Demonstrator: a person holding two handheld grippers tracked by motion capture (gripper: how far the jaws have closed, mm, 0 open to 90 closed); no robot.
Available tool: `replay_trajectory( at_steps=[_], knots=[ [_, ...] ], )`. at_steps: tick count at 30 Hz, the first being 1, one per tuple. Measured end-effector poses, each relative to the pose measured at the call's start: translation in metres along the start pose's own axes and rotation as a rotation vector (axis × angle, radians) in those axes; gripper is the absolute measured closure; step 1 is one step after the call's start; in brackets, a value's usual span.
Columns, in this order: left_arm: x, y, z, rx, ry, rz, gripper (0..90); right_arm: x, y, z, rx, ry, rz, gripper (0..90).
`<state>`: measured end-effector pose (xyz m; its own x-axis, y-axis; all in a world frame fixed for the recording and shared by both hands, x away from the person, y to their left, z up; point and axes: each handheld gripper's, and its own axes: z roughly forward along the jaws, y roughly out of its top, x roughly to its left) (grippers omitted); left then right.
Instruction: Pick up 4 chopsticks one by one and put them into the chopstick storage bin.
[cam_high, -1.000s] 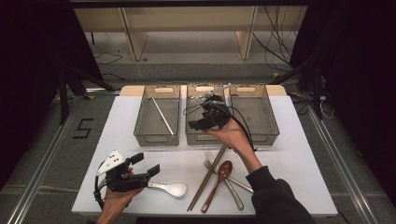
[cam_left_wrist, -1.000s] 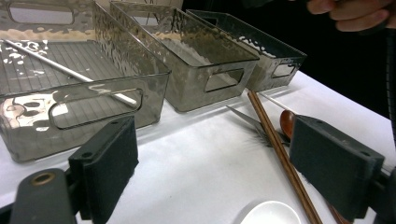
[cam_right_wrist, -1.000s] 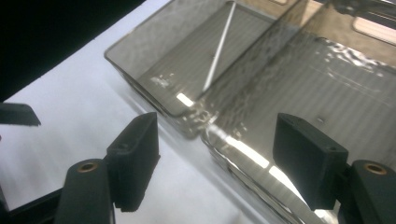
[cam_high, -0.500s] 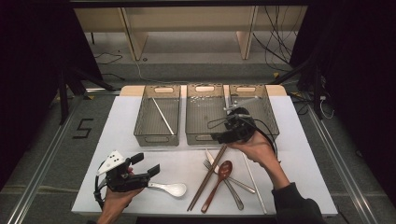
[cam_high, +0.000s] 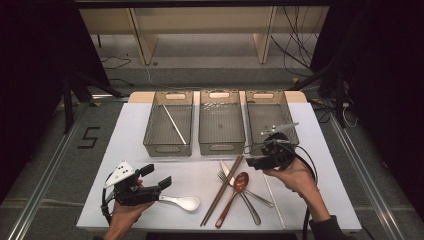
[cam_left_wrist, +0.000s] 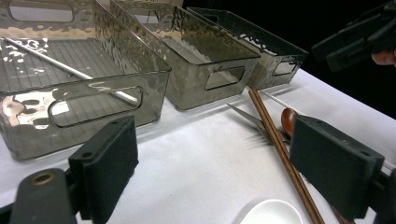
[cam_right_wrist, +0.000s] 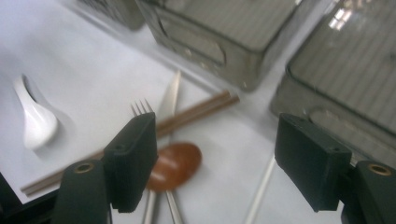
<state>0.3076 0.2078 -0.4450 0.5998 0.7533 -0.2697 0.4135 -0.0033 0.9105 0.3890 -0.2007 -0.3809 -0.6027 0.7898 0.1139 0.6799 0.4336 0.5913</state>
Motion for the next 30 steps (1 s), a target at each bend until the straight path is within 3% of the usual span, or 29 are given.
replay_trajectory(
  at_steps=[9, 30],
  knots=[
    [0.0, 0.0, 0.0, -0.003, 0.0, 0.003, 14.9, -0.005, -0.027, 0.005, 0.135, -0.049, -0.006, 34.5],
    [-0.001, 0.001, -0.001, -0.003, -0.001, 0.009, 14.8, -0.004, -0.049, 0.024, 0.331, -0.112, -0.02, 37.8]
  ],
)
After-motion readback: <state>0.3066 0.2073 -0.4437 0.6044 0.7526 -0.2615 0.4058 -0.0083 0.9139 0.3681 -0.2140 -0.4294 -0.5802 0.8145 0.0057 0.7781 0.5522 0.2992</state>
